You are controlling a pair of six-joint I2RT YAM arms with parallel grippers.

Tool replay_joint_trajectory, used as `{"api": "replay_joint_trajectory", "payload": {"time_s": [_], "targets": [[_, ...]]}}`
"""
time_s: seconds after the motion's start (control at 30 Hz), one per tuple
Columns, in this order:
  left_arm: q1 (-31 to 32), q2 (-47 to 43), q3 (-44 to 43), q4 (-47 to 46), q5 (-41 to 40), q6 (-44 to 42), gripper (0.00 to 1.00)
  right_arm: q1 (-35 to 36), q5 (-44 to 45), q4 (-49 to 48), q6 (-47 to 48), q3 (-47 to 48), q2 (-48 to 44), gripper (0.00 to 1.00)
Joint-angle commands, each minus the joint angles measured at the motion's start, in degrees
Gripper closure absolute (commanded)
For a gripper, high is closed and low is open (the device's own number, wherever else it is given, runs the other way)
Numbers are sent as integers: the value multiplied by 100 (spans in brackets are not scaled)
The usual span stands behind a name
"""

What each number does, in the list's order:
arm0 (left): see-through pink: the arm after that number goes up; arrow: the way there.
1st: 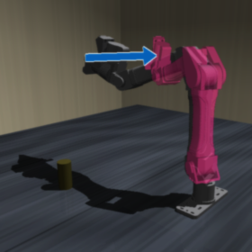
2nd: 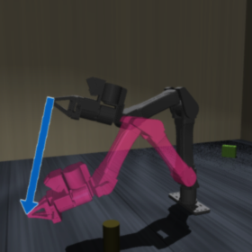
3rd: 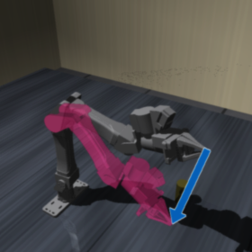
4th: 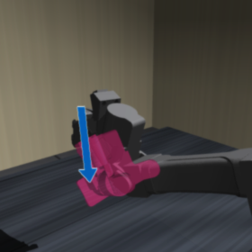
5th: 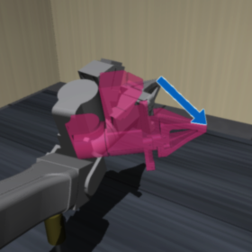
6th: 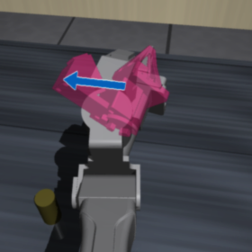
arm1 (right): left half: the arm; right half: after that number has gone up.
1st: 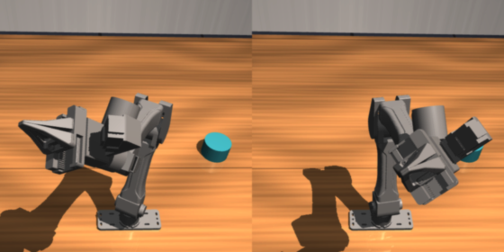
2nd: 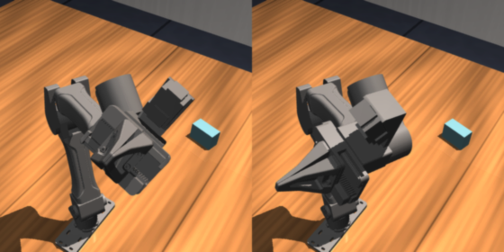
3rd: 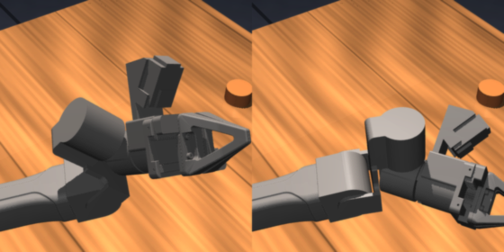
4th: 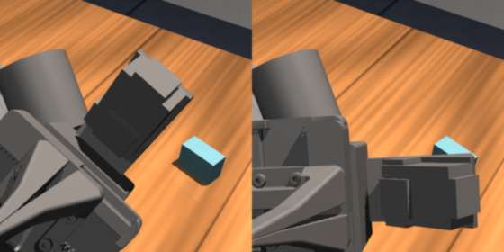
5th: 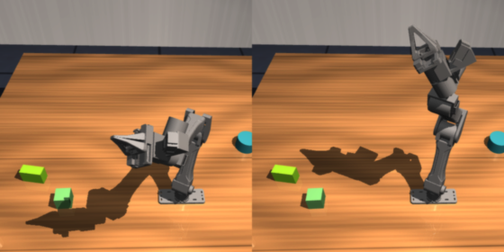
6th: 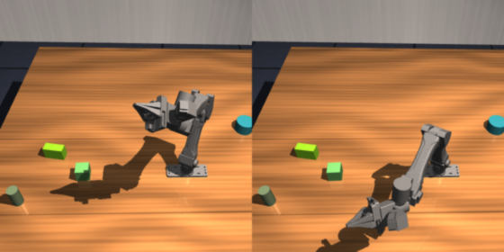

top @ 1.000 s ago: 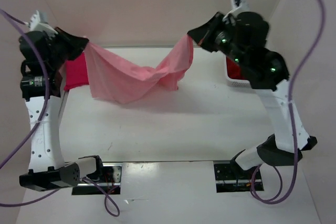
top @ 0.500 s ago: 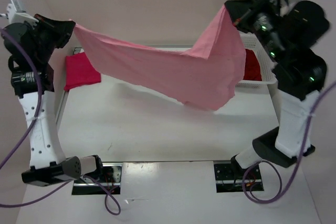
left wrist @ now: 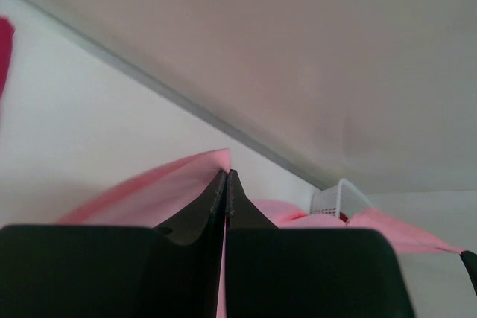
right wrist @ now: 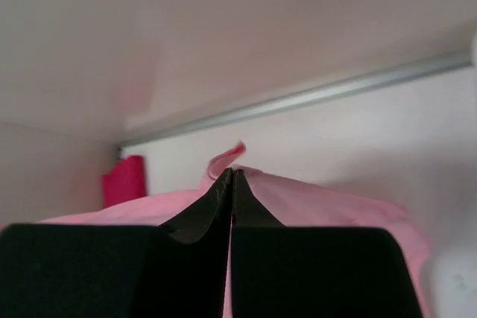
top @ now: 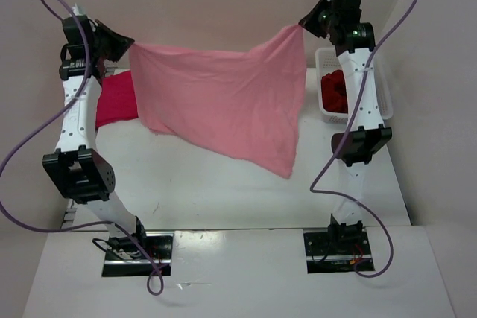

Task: Fold and stack the t-shirts
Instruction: Flatten out the tshirt

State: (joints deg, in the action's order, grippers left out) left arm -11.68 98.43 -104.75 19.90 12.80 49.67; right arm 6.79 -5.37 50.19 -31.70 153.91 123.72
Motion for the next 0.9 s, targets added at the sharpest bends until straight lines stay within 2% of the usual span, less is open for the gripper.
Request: {"api": "replay_joint_trajectory", "payload": {"time_s": [0.0, 0.1, 0.23, 0.33, 0.4, 0.47, 0.5, 0.53, 0.6, 0.63, 0.7, 0.73, 0.77, 0.87], "targets": [[-18, -149, -1019, -575, 91, 25, 100, -150, -517, -1274, -537, 833, -831, 100], [-71, -149, -1389, -523, 144, 25, 100, -327, -939, -1802, -898, 834, -1174, 100], [-308, -298, -1671, -601, 83, -36, 100, -327, -1133, -1934, -952, 782, -1604, 100], [-370, -500, -1444, -750, 83, -97, 100, -327, -1186, -1934, -821, 571, -1955, 100], [-370, -772, -839, -969, 135, -159, 100, -327, -1186, -1611, -576, 54, -2158, 100], [-370, -1132, -321, -1031, 83, -334, 100, -327, -1186, -1319, -338, -1348, -2700, 100], [-370, -1264, 326, -1145, 83, -387, 100, -327, -1186, -1467, -180, -2129, -3009, 100], [-370, -1544, 698, -1207, 143, -388, 100, -327, -1186, -1712, -178, -3781, -3351, 100], [-370, -1835, 1515, -1417, 144, -476, 100, -327, -1072, -2101, 5, -5057, -4117, 100], [-370, -2097, 2406, -1514, 144, -476, 100, -327, -1072, -2101, 6, -6047, -4241, 100], [-300, -2327, 3229, -1638, 144, -528, 100, -327, -1072, -2031, 138, -6922, -4574, 100], [-300, -2520, 3616, -1639, 144, -529, 100, -327, -1072, -2031, 138, -7788, -4689, 100], [-300, -2626, 4376, -1717, 83, -529, 100, -327, -1002, -2031, 138, -8197, -4812, 100], [-300, -2865, 5348, -1709, -57, -581, 100, -327, -949, -1918, 138, -9508, -5156, 100]]}}
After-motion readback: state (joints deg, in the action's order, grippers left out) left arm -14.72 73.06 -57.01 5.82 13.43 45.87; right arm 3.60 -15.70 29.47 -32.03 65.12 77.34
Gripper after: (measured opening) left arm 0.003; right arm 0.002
